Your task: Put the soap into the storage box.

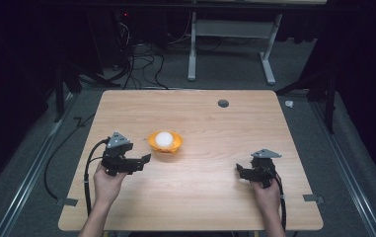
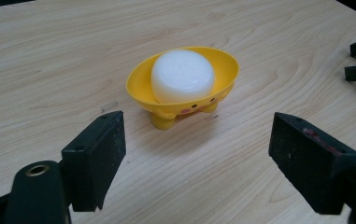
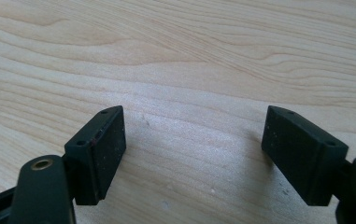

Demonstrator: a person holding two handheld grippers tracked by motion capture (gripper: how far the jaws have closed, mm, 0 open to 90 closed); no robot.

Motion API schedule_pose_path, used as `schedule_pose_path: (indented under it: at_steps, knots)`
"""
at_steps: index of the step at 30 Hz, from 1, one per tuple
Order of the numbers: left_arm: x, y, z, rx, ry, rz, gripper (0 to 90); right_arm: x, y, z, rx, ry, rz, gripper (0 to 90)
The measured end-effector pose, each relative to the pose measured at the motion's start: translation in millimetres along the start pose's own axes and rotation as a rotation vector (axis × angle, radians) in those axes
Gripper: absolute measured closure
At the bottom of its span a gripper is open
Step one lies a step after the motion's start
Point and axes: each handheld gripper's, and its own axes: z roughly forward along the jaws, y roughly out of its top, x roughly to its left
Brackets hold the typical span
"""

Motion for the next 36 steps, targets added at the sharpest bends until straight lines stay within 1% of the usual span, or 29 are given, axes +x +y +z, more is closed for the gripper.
schedule_pose_path:
  at_steps: [1,11,17,24,29,36]
  knots:
    - [0.5,-0.6,-0.9,-0.001,-0.006,-0.004,19.6,0.0,0.0,0.0,0.000,0.000,0.000,22.7]
    - [1.9,-9.6,-4.2,-0.001,-0.013,-0.025,19.6,0.2,0.1,-0.1,0.001,0.000,0.002,22.7]
    - [2.3,-15.5,-5.6,0.009,-0.008,-0.029,19.6,0.2,0.1,-0.1,0.001,0.000,0.002,22.7]
    - [3.6,-24.7,-5.4,0.018,0.002,-0.047,19.6,0.1,0.0,-0.1,0.001,0.000,0.002,22.7]
    - [5.7,-37.6,-0.9,0.050,0.028,-0.053,19.6,0.1,0.0,-0.1,0.001,0.000,0.002,22.8]
    - [9.0,-55.6,8.1,0.074,0.040,-0.077,19.4,0.0,0.0,0.0,0.000,0.000,0.000,22.7]
